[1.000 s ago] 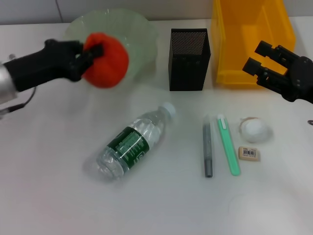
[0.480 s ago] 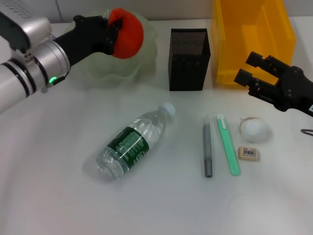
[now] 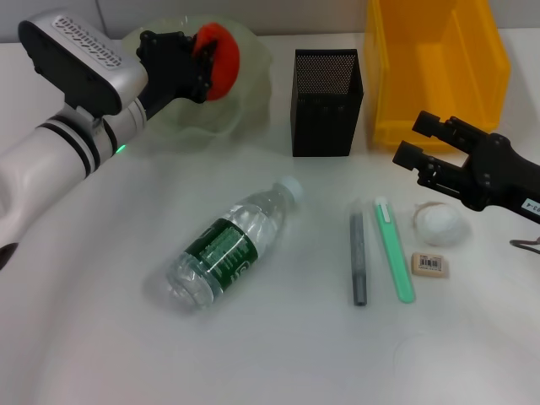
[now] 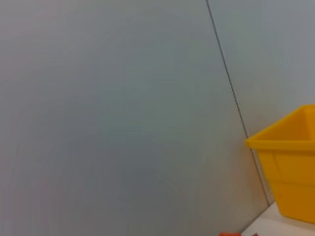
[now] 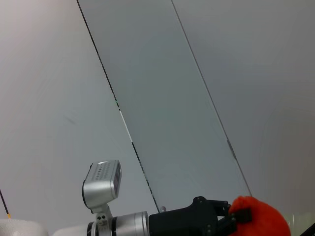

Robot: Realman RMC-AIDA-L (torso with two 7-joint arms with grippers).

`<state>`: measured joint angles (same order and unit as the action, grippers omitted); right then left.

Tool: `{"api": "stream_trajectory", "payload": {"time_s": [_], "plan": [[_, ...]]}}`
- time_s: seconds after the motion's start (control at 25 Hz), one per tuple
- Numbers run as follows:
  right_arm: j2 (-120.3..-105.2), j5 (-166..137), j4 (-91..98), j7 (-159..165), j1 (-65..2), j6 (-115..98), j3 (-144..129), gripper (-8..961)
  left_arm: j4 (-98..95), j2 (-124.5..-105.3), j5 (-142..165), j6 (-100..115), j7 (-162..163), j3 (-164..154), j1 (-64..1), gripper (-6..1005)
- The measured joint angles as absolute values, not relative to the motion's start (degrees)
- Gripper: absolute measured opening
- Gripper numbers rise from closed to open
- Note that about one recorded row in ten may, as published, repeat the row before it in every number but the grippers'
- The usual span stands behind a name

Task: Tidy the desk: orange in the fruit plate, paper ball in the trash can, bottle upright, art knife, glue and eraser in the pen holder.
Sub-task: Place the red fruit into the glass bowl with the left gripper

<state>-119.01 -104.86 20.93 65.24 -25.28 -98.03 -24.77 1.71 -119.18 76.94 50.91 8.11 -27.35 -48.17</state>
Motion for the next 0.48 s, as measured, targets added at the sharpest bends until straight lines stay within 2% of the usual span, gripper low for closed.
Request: {"api": "stream_trajectory", "payload": {"time_s": [0.12, 0.24, 0.48], "plan": [[-118.88, -104.9, 21.1, 65.3, -24.9, -99.2, -24.8, 785, 2.9, -119.18, 77.0, 50.9, 6.7, -25.2, -48.4, 79], [-118.61, -104.9, 22.3, 65.9, -24.5, -101.4, -24.8, 785, 3.4, -119.21, 76.9, 51.0, 7.0, -24.4, -48.4, 140], [-118.47, -105.1, 29.3, 72.9, -24.2, -105.0, -25.6, 785, 3.9, -119.25, 76.9, 51.4, 9.6, -24.2, -48.3, 347]]}}
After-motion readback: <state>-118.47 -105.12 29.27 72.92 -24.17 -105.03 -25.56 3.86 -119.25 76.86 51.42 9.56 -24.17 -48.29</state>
